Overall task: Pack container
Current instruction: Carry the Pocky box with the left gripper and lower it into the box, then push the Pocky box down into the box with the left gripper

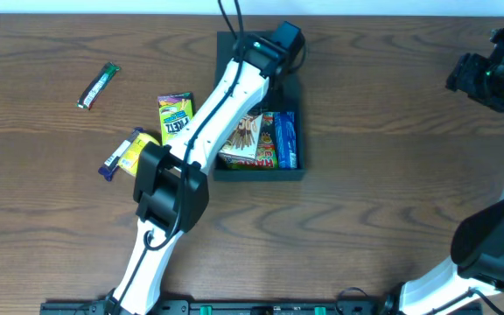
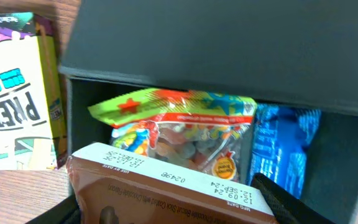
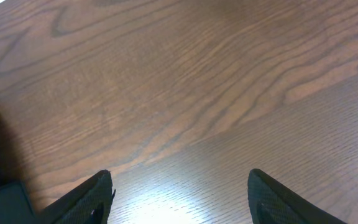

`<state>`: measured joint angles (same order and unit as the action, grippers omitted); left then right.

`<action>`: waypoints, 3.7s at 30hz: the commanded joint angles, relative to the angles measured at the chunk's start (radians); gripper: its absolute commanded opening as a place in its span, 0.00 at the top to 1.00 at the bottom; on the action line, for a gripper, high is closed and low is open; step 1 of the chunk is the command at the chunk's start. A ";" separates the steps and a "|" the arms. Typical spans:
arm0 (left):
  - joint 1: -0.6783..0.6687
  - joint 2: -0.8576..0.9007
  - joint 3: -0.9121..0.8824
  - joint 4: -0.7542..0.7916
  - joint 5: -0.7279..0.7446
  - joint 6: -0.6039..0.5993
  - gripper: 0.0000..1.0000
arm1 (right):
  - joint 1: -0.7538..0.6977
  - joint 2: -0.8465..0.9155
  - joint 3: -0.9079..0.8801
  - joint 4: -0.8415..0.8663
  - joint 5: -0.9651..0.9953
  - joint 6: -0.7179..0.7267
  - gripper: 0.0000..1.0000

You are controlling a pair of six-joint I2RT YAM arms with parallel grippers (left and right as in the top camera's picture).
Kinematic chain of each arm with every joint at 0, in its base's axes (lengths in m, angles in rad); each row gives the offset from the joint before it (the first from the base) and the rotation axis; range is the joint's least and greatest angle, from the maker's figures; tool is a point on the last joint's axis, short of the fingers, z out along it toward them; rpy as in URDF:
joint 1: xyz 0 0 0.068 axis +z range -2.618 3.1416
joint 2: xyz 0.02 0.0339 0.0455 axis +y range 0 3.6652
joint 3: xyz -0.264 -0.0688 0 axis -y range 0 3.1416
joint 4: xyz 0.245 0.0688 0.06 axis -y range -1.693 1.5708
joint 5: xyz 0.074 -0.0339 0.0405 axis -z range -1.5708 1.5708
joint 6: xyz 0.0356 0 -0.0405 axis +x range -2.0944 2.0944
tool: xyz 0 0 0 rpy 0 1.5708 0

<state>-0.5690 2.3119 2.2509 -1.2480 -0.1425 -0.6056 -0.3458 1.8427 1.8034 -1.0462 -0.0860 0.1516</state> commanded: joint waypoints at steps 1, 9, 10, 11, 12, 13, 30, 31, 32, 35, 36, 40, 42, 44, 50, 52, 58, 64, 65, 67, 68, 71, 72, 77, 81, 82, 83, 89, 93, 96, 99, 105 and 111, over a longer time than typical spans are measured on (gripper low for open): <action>0.017 0.018 -0.011 0.003 -0.026 -0.023 0.23 | -0.006 0.001 0.003 -0.005 -0.002 -0.010 0.31; 0.026 0.018 -0.011 0.002 -0.024 -0.023 0.17 | -0.006 0.001 0.003 -0.007 -0.027 -0.010 0.31; 0.027 0.018 -0.011 0.003 -0.021 -0.023 0.17 | -0.006 0.001 0.003 -0.007 -0.027 -0.010 0.31; 0.026 0.018 -0.011 0.003 -0.017 -0.022 0.21 | -0.006 0.001 0.003 -0.008 -0.027 -0.010 0.31; 0.026 0.018 -0.011 0.003 -0.007 -0.016 0.39 | -0.006 0.001 0.003 -0.009 -0.027 -0.010 0.31; 0.026 0.018 -0.011 0.005 0.006 0.004 0.60 | -0.006 0.001 0.003 -0.010 -0.027 -0.010 0.31; 0.032 0.023 -0.185 0.082 0.002 0.106 0.94 | -0.006 0.001 0.003 -0.032 -0.027 -0.010 0.31; 0.032 0.023 -0.200 0.091 0.002 0.105 0.94 | -0.006 0.001 0.003 -0.033 -0.027 -0.010 0.31; 0.033 0.023 -0.208 0.095 0.002 0.106 0.94 | -0.006 0.001 0.003 -0.035 -0.027 -0.010 0.31; 0.033 0.023 -0.227 0.099 0.001 0.106 0.94 | -0.006 0.001 0.003 -0.043 -0.027 -0.010 0.31; 0.033 0.023 -0.227 0.103 0.001 0.114 0.94 | -0.006 0.001 0.003 -0.043 -0.027 -0.010 0.31; 0.034 0.022 -0.226 0.108 -0.001 0.138 0.94 | -0.006 0.001 0.003 -0.044 -0.027 -0.010 0.31; 0.034 0.022 -0.226 0.109 0.000 0.138 0.94 | -0.006 0.001 0.003 -0.047 -0.027 -0.010 0.31; 0.034 0.022 -0.225 0.108 -0.010 0.138 0.94 | -0.006 0.001 0.003 -0.051 -0.027 -0.010 0.31; 0.034 0.009 -0.201 0.108 -0.022 0.151 0.94 | -0.006 0.001 0.003 -0.058 -0.027 -0.010 0.31; 0.034 -0.005 -0.160 0.102 -0.023 0.169 0.94 | -0.006 0.001 0.003 -0.058 -0.027 -0.010 0.31; 0.031 -0.055 -0.063 0.093 0.063 0.200 0.94 | -0.006 0.001 0.003 -0.058 -0.027 -0.010 0.31; 0.010 -0.053 -0.134 0.148 0.215 0.317 0.94 | -0.006 0.001 0.003 -0.054 -0.027 -0.010 0.31; 0.006 -0.053 -0.152 0.156 0.232 0.336 0.94 | -0.006 0.001 0.003 -0.053 -0.027 -0.010 0.31; 0.002 -0.052 -0.189 0.174 0.258 0.357 0.94 | -0.006 0.001 0.003 -0.050 -0.027 -0.010 0.31; 0.000 -0.052 -0.208 0.184 0.271 0.369 0.94 | -0.006 0.001 0.003 -0.050 -0.027 -0.010 0.30; -0.006 -0.051 -0.253 0.212 0.274 0.383 0.94 | -0.006 0.001 0.003 -0.050 -0.027 -0.011 0.30; -0.008 -0.051 -0.261 0.217 0.274 0.384 0.94 | -0.006 0.001 0.003 -0.050 -0.027 -0.010 0.30; -0.008 -0.049 -0.292 0.243 0.270 0.385 0.94 | -0.006 0.001 0.003 -0.050 -0.027 -0.011 0.30; -0.008 -0.043 -0.300 0.255 0.244 0.373 0.94 | -0.006 0.001 0.003 -0.051 -0.027 -0.010 0.30; -0.008 -0.043 -0.300 0.254 0.201 0.343 0.94 | -0.006 0.001 0.003 -0.054 -0.027 -0.010 0.30; -0.008 -0.043 -0.300 0.254 0.170 0.322 0.94 | -0.006 0.001 0.003 -0.055 -0.027 -0.010 0.30; -0.008 -0.043 -0.299 0.259 0.171 0.278 0.94 | -0.006 0.001 0.003 -0.056 -0.027 -0.010 0.30; -0.011 -0.043 -0.299 0.258 0.206 0.280 0.94 | -0.006 0.001 0.003 -0.055 -0.027 -0.011 0.30; -0.010 -0.043 -0.299 0.259 0.141 0.254 0.94 | -0.006 0.001 0.003 -0.055 -0.027 -0.011 0.30; -0.010 -0.043 -0.299 0.277 0.158 0.239 0.94 | -0.006 0.001 0.003 -0.055 -0.027 -0.011 0.30; -0.021 -0.043 -0.299 0.289 0.280 0.304 0.94 | -0.006 0.001 0.003 -0.053 -0.027 -0.011 0.29; -0.027 -0.032 -0.341 0.315 0.157 0.303 0.94 | -0.006 0.001 0.003 -0.046 -0.027 -0.011 0.28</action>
<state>-0.5968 2.2753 1.9354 -0.9333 0.0731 -0.3141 -0.3458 1.8427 1.8034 -1.0950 -0.1055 0.1516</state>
